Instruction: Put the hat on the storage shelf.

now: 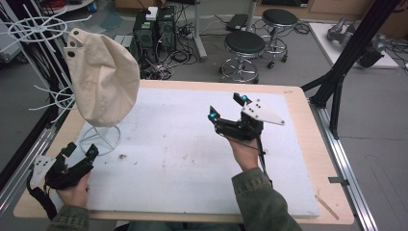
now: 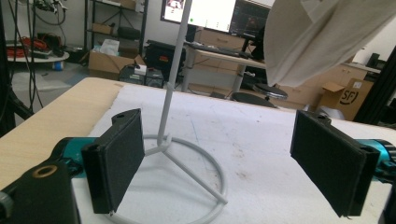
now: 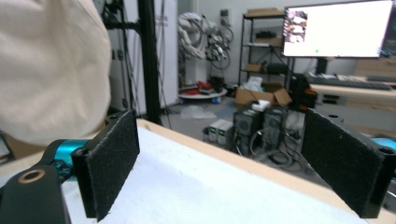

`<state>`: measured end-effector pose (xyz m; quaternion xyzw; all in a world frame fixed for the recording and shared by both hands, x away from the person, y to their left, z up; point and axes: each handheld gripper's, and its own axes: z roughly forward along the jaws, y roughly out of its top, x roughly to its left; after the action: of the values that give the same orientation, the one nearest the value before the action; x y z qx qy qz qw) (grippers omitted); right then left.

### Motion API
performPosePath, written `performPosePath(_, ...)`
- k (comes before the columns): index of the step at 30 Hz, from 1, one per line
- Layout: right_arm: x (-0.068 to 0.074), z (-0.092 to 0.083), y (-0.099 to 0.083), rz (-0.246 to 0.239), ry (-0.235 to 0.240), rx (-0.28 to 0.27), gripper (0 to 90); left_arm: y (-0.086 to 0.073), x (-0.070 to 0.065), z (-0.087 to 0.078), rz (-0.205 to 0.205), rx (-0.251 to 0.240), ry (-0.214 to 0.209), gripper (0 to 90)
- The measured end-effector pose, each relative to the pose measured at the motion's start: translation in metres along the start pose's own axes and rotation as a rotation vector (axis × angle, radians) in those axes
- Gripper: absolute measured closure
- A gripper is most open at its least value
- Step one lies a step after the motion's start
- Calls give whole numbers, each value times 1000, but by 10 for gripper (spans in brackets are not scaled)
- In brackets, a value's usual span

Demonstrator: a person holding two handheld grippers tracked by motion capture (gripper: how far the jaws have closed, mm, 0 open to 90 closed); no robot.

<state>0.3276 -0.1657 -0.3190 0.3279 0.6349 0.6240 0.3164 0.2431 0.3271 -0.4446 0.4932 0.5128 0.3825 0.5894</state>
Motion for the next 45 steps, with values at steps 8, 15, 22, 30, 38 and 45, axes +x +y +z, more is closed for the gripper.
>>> performPosePath(8, -14, -26, -25, 6, -79, 30, 114, 0, -3, 5, -2, 2, -13, 177)
performPosePath(15, -18, -46, -38, 12, -132, 47, 114, -1, -4, 9, -4, 3, -18, 178)
performPosePath(22, -29, -68, -53, 45, -192, 67, 114, -1, -6, 11, -8, 6, -25, 177)
performPosePath(30, -44, -96, -67, 81, -287, 77, 113, -1, -7, 14, -17, 5, -30, 178)
performPosePath(38, -53, -111, -82, 111, -351, 82, 113, -1, -7, 15, -18, 4, -28, 177)
performPosePath(45, -60, -117, -95, 169, -436, 132, 100, -1, -6, 15, -14, 1, -21, 177)
